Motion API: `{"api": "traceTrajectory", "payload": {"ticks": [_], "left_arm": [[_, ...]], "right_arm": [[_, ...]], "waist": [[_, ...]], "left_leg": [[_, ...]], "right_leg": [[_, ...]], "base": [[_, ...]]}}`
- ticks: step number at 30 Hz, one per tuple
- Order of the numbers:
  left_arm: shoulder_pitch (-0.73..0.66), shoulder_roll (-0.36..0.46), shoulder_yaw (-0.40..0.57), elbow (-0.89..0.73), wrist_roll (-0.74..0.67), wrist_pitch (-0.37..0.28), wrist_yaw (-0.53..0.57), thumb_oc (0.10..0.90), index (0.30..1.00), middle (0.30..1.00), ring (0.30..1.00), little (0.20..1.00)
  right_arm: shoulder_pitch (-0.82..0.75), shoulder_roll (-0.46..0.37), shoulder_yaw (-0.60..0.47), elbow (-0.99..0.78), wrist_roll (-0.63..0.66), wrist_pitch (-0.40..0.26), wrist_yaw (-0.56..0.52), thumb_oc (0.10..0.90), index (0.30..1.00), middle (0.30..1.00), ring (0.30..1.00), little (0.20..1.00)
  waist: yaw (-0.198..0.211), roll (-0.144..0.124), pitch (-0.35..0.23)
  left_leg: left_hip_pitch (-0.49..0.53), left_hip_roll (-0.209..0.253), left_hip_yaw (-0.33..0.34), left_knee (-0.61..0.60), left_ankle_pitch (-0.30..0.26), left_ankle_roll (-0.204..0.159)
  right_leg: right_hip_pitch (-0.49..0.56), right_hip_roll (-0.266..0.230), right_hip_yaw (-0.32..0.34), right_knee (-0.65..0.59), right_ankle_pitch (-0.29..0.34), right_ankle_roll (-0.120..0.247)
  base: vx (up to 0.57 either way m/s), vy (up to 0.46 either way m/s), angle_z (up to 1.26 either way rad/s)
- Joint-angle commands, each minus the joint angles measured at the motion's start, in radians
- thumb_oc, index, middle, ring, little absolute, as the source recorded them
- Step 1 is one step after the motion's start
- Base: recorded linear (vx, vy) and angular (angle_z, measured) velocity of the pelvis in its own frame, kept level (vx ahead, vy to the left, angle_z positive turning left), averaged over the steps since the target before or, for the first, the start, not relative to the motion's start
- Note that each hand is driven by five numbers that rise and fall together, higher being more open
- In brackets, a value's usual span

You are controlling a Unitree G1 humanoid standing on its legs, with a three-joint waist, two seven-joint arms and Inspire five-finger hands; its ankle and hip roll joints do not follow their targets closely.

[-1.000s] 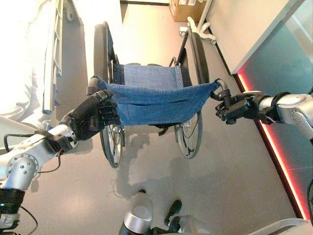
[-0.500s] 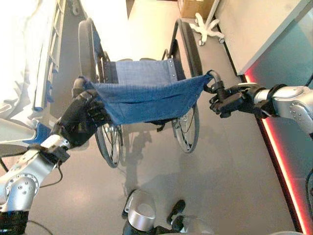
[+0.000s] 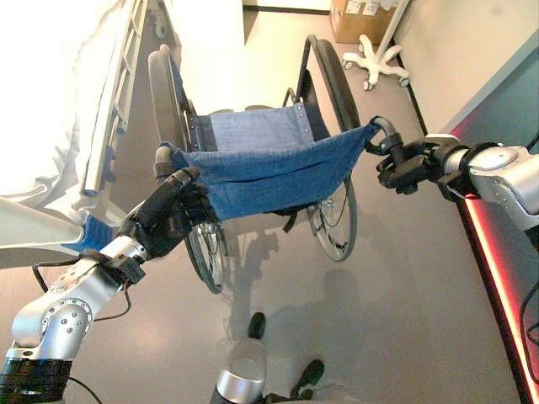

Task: Push the wheelchair next to the bed

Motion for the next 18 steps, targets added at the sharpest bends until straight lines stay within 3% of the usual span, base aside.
{"api": "traceTrajectory", "payload": {"ticks": [1,3,6,7,9,10,11,13,14,16,18], "left_arm": [[-0.119,0.034,-0.009,-0.128,-0.091,-0.189,-0.107,0.400,0.300,0.300,0.300,0.300],[-0.115,0.052,0.023,-0.113,-0.086,-0.168,-0.111,0.400,0.300,0.300,0.300,0.300],[-0.131,0.100,0.043,-0.088,-0.105,-0.163,-0.108,0.400,0.300,0.300,0.300,0.300],[-0.137,0.116,0.050,-0.078,-0.098,-0.164,-0.111,0.400,0.300,0.300,0.300,0.300],[-0.146,0.149,0.056,-0.053,-0.129,-0.153,-0.098,0.400,0.300,0.300,0.300,0.300],[-0.155,0.173,0.057,-0.033,-0.155,-0.147,-0.092,0.400,0.300,0.300,0.300,0.300],[-0.172,0.196,0.052,-0.004,-0.183,-0.145,-0.087,0.400,0.300,0.300,0.300,0.300],[-0.192,0.216,0.033,0.017,-0.211,-0.157,-0.078,0.400,0.300,0.300,0.300,0.300],[-0.206,0.214,0.012,0.036,-0.218,-0.180,-0.088,0.400,0.300,0.300,0.300,0.300],[-0.217,0.209,-0.009,0.040,-0.213,-0.202,-0.096,0.400,0.300,0.300,0.300,0.300],[-0.223,0.210,-0.010,0.040,-0.184,-0.213,-0.105,0.400,0.300,0.300,0.300,0.300]], "right_arm": [[-0.077,0.054,0.010,-0.033,-0.046,-0.146,0.048,0.400,0.300,0.300,0.300,0.300],[-0.080,0.042,0.011,-0.030,-0.027,-0.160,0.062,0.400,0.300,0.300,0.300,0.300],[-0.092,0.012,0.023,-0.013,0.015,-0.196,0.079,0.400,0.300,0.300,0.300,0.300],[-0.090,0.001,0.022,-0.003,0.032,-0.217,0.090,0.400,0.300,0.300,0.300,0.300],[-0.067,-0.017,0.002,-0.009,0.039,-0.237,0.117,0.400,0.300,0.300,0.300,0.300],[-0.052,-0.032,-0.010,-0.022,0.036,-0.239,0.129,0.400,0.300,0.300,0.300,0.300],[-0.029,-0.055,-0.030,-0.048,0.023,-0.235,0.146,0.400,0.300,0.300,0.300,0.300],[-0.007,-0.091,-0.055,-0.069,0.014,-0.239,0.173,0.400,0.300,0.300,0.300,0.300],[0.002,-0.131,-0.060,-0.073,0.019,-0.256,0.189,0.400,0.300,0.300,0.300,0.300],[0.003,-0.160,-0.057,-0.075,0.033,-0.273,0.186,0.400,0.300,0.300,0.300,0.300],[0.002,-0.163,-0.053,-0.089,0.059,-0.277,0.161,0.400,0.300,0.300,0.300,0.300]], "waist": [[0.021,0.002,-0.309],[0.030,-0.029,-0.312],[0.035,-0.043,-0.316],[0.032,-0.044,-0.315],[0.011,-0.045,-0.313],[-0.003,-0.042,-0.311],[-0.025,-0.028,-0.307],[-0.048,-0.007,-0.298],[-0.070,0.011,-0.290],[-0.096,0.030,-0.285],[-0.124,0.034,-0.271]], "left_leg": [[-0.073,-0.132,0.016,-0.091,0.062,-0.024],[-0.051,-0.169,-0.008,-0.084,0.034,0.014],[-0.034,-0.176,-0.039,-0.086,0.023,0.030],[-0.030,-0.169,-0.058,-0.080,0.020,0.030],[-0.031,-0.162,-0.080,-0.058,0.010,0.021],[-0.037,-0.161,-0.088,-0.035,0.007,0.015],[-0.051,-0.150,-0.106,0.007,0.005,-0.003],[-0.069,-0.130,-0.143,0.058,0.009,-0.031],[-0.059,-0.125,-0.195,0.085,-0.008,-0.044],[-0.021,-0.113,-0.236,0.075,-0.046,-0.046],[0.046,-0.078,-0.256,0.047,-0.101,-0.042]], "right_leg": [[0.025,0.135,0.012,0.239,-0.025,-0.007],[-0.002,0.134,0.034,0.375,0.095,0.059],[-0.034,0.163,0.068,0.548,0.236,0.136],[-0.061,0.174,0.097,0.604,0.281,0.144],[-0.095,0.153,0.147,0.587,0.249,0.144],[-0.089,0.127,0.153,0.540,0.204,0.134],[-0.085,0.089,0.165,0.421,0.111,0.092],[-0.078,0.064,0.176,0.295,0.029,0.041],[-0.101,0.022,0.211,0.168,0.020,0.019],[-0.138,-0.013,0.240,0.103,0.062,0.031],[-0.246,-0.081,0.265,0.095,0.180,0.078]], "base": [[0.42,-0.007,-0.07],[0.44,0.059,0.00],[0.35,0.026,-0.08],[0.33,-0.071,0.11],[0.34,-0.071,0.42],[0.33,-0.065,0.43],[0.30,-0.066,0.35],[0.31,-0.092,0.31],[0.38,-0.126,0.26],[0.33,-0.133,0.27],[0.39,-0.249,0.97]]}}
